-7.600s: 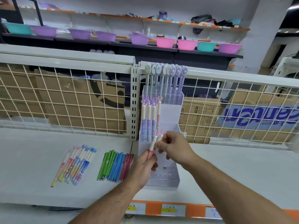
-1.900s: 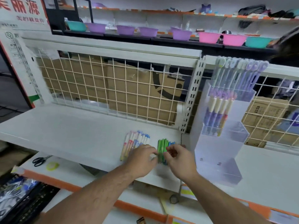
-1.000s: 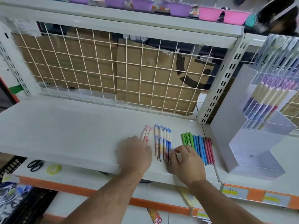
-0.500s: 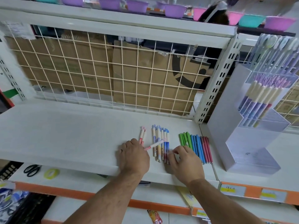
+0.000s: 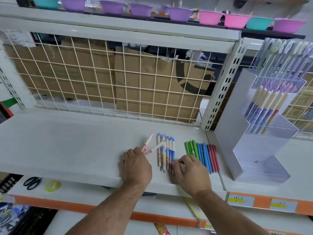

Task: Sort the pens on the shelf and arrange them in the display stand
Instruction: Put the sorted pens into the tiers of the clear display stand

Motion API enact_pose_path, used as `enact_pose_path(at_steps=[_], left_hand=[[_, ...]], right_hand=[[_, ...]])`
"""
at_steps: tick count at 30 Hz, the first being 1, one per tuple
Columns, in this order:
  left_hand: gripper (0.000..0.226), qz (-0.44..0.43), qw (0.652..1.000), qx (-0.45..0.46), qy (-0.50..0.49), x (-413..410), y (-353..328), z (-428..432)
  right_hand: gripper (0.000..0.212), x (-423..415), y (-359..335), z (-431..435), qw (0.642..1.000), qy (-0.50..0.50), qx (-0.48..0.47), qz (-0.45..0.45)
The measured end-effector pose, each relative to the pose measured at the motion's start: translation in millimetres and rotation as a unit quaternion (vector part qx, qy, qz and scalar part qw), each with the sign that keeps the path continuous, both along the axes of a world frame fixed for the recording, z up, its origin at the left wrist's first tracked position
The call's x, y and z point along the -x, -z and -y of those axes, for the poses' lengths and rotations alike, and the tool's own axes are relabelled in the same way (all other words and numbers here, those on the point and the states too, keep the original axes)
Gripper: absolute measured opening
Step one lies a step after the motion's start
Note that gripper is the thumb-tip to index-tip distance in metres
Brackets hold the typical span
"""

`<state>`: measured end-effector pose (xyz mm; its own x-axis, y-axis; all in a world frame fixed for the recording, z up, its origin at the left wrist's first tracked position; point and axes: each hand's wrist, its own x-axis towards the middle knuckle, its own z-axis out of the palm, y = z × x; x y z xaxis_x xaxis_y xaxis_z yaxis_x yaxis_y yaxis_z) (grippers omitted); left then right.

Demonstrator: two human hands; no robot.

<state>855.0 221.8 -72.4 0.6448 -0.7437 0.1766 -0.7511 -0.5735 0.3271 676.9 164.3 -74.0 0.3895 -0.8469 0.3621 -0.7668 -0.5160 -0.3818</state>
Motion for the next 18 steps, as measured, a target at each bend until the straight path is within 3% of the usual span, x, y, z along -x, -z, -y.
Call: enact_pose_path(at_steps=[3, 8, 12, 18], left_hand=[[0.012, -0.030, 0.998, 0.056, 0.002, -2, -3, -3], [0.001, -0.184, 0.972, 0.148, -0.001, -2, -12, -8], [0.019, -0.241, 0.956, 0.167, -0.002, -8, -18, -4], [0.014, -0.436, 0.863, 0.251, 0.048, 11, -34, -2]], right_hand=[[0.029, -1, 1, 1, 1.000, -0.001, -0.001, -0.004], [0.026, -1, -2, -1, 1.000, -0.002, 0.011, -0.003], [0.022, 0, -9, -3, 1.000, -0.013, -0.011, -0.003], [0.019, -4, -34, -6, 0.986, 0.003, -0.129, 0.105]])
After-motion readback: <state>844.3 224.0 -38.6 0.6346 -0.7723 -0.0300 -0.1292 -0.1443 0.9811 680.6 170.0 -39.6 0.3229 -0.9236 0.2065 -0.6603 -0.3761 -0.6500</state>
